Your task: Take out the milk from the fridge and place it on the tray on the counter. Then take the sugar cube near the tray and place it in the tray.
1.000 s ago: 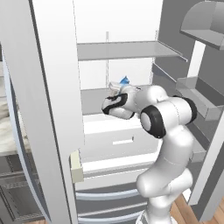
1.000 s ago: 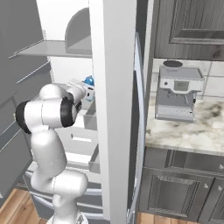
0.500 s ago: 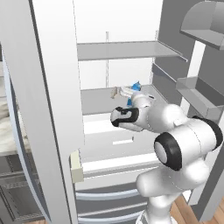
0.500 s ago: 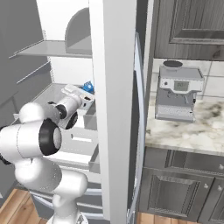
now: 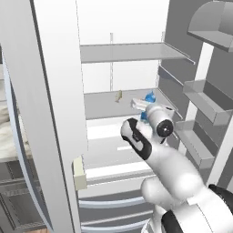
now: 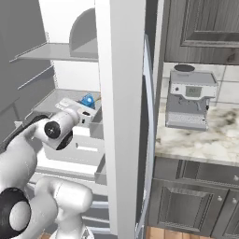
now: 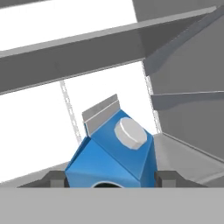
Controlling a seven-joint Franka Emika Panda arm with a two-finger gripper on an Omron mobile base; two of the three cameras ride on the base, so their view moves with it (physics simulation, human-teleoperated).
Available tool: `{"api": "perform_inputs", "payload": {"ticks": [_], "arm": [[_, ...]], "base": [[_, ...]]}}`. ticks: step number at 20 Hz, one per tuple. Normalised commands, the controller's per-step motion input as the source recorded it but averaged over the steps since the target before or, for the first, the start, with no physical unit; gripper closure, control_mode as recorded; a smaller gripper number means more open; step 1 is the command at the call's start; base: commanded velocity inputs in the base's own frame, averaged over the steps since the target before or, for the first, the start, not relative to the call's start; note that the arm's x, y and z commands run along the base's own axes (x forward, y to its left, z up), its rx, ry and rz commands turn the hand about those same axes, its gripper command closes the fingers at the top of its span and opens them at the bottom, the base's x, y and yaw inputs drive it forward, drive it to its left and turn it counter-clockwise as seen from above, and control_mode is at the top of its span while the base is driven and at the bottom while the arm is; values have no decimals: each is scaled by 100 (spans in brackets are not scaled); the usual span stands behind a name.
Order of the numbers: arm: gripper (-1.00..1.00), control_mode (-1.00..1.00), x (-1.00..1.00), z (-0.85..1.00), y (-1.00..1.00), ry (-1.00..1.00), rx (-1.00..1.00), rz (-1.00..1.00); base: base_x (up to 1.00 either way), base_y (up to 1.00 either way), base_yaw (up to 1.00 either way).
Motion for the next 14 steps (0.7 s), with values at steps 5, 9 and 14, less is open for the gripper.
{"api": "perform_inputs", "payload": {"ticks": [5,9,14], "arm": [[100,-100,-98,85,42,15,-10,14],[100,-100,-85,93,7,0,-9,19],[100,-100,-80,74,0,10,-4,15]], "base": [[0,0,0],[0,0,0],[0,0,0]]}}
